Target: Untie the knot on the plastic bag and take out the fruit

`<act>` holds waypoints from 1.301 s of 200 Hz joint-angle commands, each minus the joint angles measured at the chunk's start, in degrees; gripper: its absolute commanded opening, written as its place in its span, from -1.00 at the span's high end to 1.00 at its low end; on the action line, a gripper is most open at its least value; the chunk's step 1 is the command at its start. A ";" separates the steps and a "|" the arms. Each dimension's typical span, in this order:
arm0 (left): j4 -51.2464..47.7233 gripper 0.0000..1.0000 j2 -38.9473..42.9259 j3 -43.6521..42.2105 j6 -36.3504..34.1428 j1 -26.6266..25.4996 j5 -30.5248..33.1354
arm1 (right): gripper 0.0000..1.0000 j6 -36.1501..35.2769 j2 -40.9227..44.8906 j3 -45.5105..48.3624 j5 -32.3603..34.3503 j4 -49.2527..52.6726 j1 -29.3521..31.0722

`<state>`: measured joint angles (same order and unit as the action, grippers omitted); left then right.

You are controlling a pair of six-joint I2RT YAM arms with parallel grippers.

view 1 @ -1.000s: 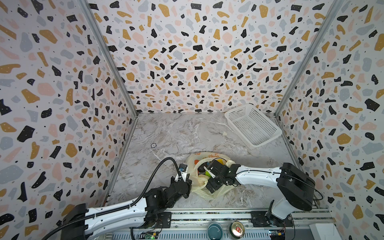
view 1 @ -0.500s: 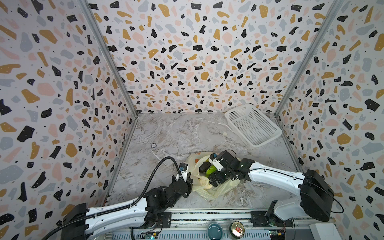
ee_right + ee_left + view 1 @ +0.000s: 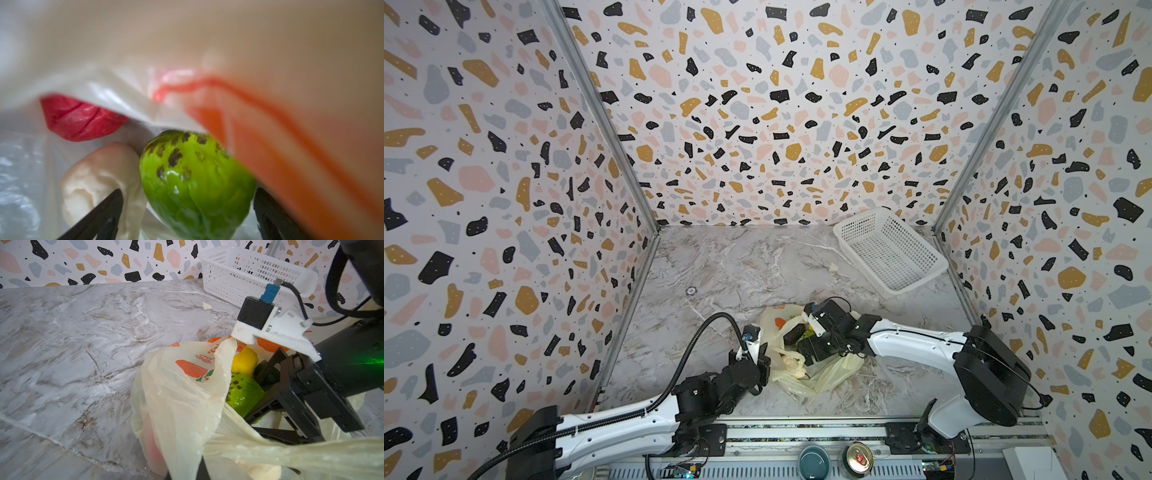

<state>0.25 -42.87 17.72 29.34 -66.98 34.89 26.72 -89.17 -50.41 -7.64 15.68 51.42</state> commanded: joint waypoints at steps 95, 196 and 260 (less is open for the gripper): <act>2.98 1.00 -1.08 1.54 0.96 -0.34 2.53 | -0.60 -1.47 -4.04 -3.33 7.28 -2.84 2.63; 1.88 1.00 -2.31 2.91 5.81 -0.34 6.92 | -0.18 -0.63 8.52 0.61 10.25 -0.71 4.60; 2.20 1.00 -4.29 5.92 6.25 -0.32 9.97 | -0.18 -1.74 16.56 4.22 11.78 1.21 6.72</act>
<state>1.04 -47.11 21.76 34.72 -66.98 41.78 25.63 -76.34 -47.16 2.94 14.90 57.60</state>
